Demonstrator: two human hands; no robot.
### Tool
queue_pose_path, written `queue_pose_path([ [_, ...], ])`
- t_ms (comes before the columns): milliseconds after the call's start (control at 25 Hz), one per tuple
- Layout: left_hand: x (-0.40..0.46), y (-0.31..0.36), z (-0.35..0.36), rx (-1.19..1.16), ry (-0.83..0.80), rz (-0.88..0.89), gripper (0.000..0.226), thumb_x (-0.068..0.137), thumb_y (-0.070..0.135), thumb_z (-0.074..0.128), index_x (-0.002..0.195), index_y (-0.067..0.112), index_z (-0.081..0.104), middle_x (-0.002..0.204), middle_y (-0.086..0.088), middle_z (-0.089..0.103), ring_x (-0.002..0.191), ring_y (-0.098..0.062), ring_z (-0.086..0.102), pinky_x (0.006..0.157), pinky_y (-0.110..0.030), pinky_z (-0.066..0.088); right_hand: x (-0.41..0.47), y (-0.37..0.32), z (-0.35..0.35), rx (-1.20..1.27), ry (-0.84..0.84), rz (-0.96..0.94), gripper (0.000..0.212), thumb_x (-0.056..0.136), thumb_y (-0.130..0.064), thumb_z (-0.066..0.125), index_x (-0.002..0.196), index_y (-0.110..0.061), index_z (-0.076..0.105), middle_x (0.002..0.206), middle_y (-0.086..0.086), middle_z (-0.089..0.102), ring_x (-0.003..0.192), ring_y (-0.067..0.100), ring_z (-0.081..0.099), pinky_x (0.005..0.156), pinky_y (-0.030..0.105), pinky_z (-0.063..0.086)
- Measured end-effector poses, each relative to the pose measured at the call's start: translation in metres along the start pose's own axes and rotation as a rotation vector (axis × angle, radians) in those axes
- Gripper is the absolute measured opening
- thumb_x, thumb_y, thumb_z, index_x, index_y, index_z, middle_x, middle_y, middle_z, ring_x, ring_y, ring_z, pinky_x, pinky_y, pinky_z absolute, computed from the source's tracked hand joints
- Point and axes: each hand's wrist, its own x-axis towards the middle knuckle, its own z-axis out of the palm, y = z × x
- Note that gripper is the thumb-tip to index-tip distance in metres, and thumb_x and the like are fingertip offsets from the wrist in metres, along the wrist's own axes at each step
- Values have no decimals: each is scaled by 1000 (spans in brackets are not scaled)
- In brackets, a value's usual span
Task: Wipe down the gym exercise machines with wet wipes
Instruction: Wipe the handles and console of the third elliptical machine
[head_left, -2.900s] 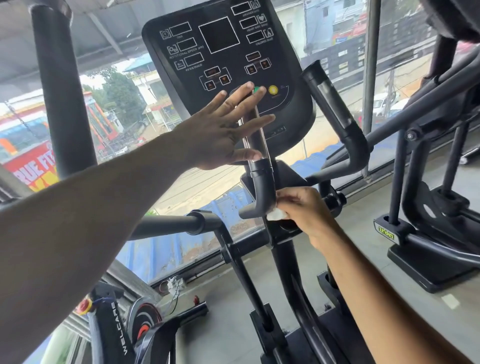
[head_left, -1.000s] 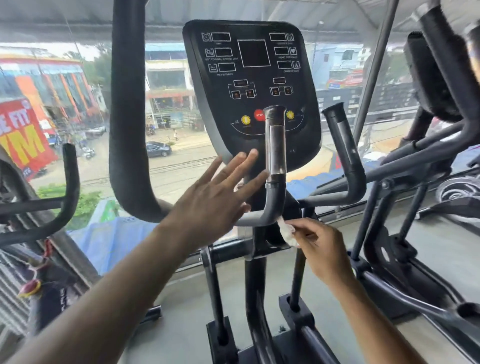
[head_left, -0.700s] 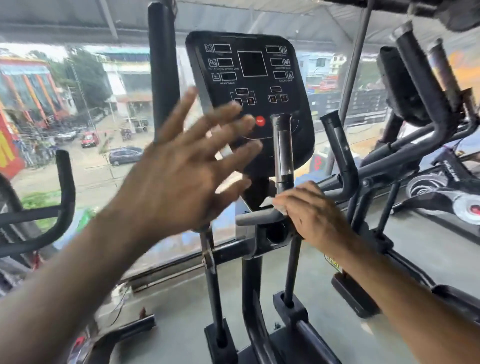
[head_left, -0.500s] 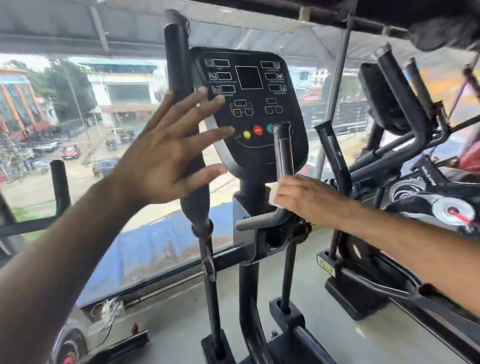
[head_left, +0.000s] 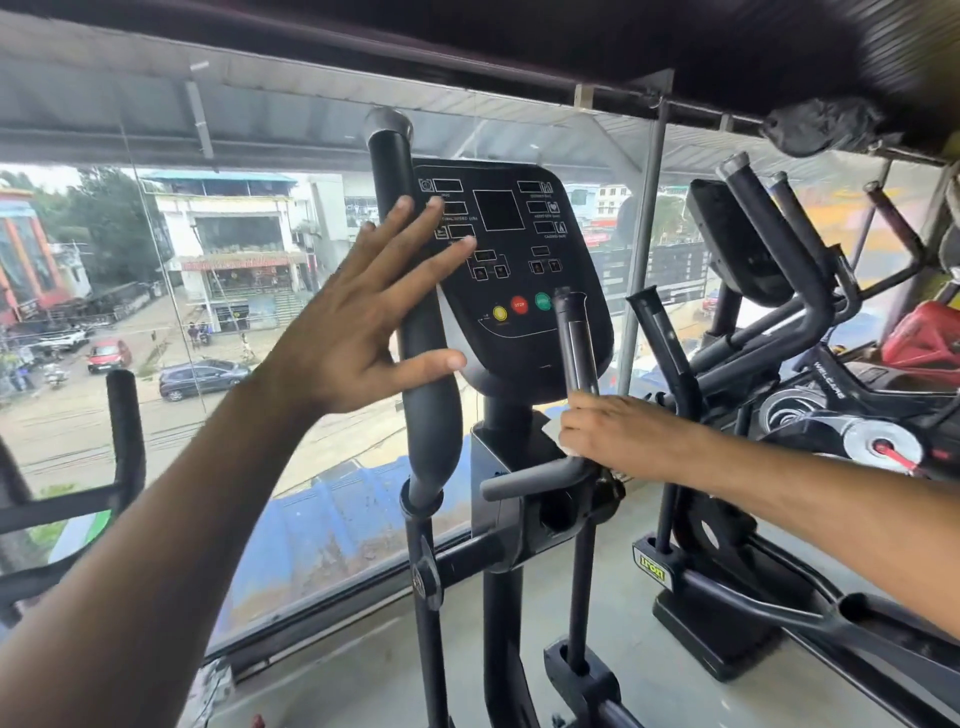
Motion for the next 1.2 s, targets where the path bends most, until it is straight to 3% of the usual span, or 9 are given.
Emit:
queue_pose_path([
  [120,-1,-7,11,-107,66,-15,79,102,61,43,161,9,34,172,-18,14,161,-37,1,130,-54,9,3,-8,4,-47,17,86,35,73,11,66,73,-20,50,86,1,51,87,21,51,54,27,35],
  [240,-3,-6,15,-154,95,-18,74,103,52,47,159,6,36,171,-20,17,161,-39,2,130,-50,9,3,-42,27,-115,-64,55,25,72,10,61,77,-15,61,85,5,54,87,24,51,68,33,48],
  [360,-5,-8,18,-175,127,-15,68,102,46,51,156,6,43,170,-21,22,160,-41,5,130,-54,11,11,-53,34,-194,-150,-55,30,75,11,45,76,-15,61,79,4,56,82,26,48,75,38,42],
  [520,-5,-7,25,-217,151,-20,63,102,43,51,153,6,47,169,-22,23,160,-42,5,130,-53,11,14,-9,7,-125,-27,-1,28,77,6,52,68,-21,52,71,-2,54,77,22,51,70,34,45],
  [600,-5,-8,26,-235,178,-31,62,103,42,50,153,4,47,168,-23,24,160,-43,6,130,-54,11,11,7,-2,-101,-78,16,39,75,7,64,68,-25,44,70,-4,51,78,20,51,67,33,49],
  [800,-4,-9,32,-264,210,-20,58,101,38,52,148,4,53,166,-25,26,159,-47,5,130,-53,10,22,-37,19,-293,-198,27,24,72,5,57,67,-18,58,63,1,57,74,27,51,77,42,43],
  [920,-3,-9,33,-285,221,-12,56,100,35,54,147,5,55,166,-26,27,158,-49,5,129,-56,10,45,-52,32,-269,-327,87,26,74,9,56,76,-16,63,72,2,62,80,27,54,80,42,38],
  [1040,-3,-9,33,-294,221,-7,55,100,33,54,147,5,54,165,-27,27,158,-50,5,129,-59,10,73,-60,46,-185,-437,182,29,83,10,58,100,-11,66,99,8,66,97,31,59,87,42,45],
  [1200,-4,-9,31,-292,199,-18,54,101,34,55,145,3,56,166,-27,26,158,-48,6,129,-56,10,93,-45,20,-16,-581,156,20,86,5,58,100,-5,67,103,13,66,90,33,64,72,35,50],
])
